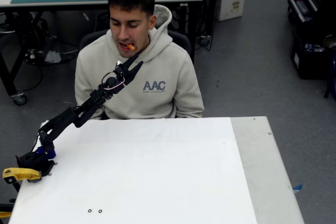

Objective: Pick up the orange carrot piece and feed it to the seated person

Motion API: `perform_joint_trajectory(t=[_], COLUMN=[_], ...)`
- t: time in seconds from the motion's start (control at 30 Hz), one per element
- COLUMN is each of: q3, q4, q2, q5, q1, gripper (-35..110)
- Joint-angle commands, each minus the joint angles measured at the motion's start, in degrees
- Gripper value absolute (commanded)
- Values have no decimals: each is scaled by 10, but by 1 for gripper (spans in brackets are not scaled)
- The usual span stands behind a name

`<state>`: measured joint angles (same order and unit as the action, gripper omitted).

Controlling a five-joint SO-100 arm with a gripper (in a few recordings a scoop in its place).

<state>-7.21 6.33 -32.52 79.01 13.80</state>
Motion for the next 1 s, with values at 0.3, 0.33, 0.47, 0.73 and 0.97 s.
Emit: perform_joint_trajectory(t=[0.3,0.33,0.47,0.73,0.97], q3=[-1,1,18,111,305], q4=[-13,-13,-13,-6,-8], q2=[-19,-19,-19,-55,-185], q5=[0,0,-1,-2,-98], q1=[33,39,57,91,103], gripper=[-3,-4,-1,-2,-2])
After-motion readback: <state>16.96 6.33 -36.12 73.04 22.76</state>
